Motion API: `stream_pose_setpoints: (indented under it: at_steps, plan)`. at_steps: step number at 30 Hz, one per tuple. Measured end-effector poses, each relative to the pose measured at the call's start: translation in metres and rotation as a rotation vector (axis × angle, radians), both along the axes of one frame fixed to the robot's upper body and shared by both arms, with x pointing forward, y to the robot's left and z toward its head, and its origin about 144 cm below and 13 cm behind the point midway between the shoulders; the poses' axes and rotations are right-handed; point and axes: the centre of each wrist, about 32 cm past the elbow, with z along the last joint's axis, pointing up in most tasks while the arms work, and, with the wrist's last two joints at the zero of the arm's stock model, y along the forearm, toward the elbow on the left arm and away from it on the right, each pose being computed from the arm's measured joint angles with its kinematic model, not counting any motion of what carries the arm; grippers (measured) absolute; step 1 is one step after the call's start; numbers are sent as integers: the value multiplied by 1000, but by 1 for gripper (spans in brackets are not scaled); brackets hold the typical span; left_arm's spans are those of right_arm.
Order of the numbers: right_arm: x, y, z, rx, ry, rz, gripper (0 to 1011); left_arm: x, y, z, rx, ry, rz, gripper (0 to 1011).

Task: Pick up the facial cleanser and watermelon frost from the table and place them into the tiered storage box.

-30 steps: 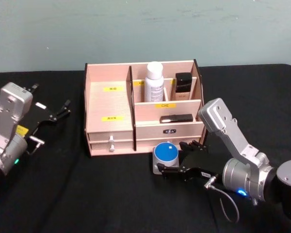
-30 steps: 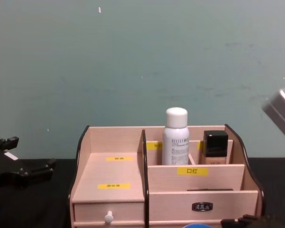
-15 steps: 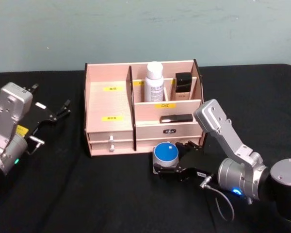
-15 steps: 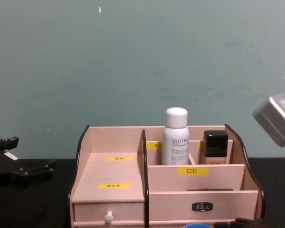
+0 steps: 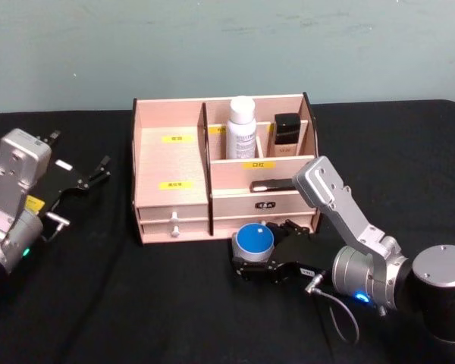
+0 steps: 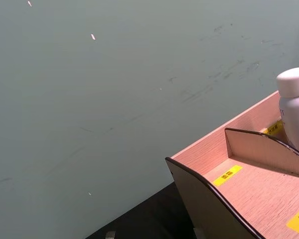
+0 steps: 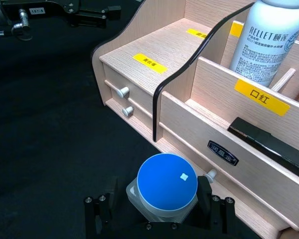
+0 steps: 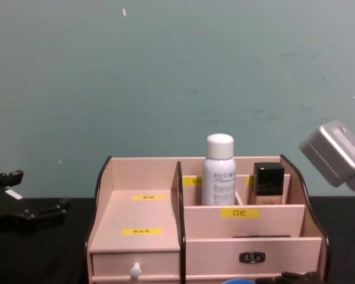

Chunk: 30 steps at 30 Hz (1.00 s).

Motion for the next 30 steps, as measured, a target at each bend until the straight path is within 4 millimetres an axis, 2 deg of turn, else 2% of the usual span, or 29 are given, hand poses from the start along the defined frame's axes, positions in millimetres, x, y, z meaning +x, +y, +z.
stream_pose_setpoints:
  at_steps: [30]
  plan:
    - [1, 4, -2, -23, -7, -10, 1003, 0, 0, 0, 0, 0, 0, 1010]
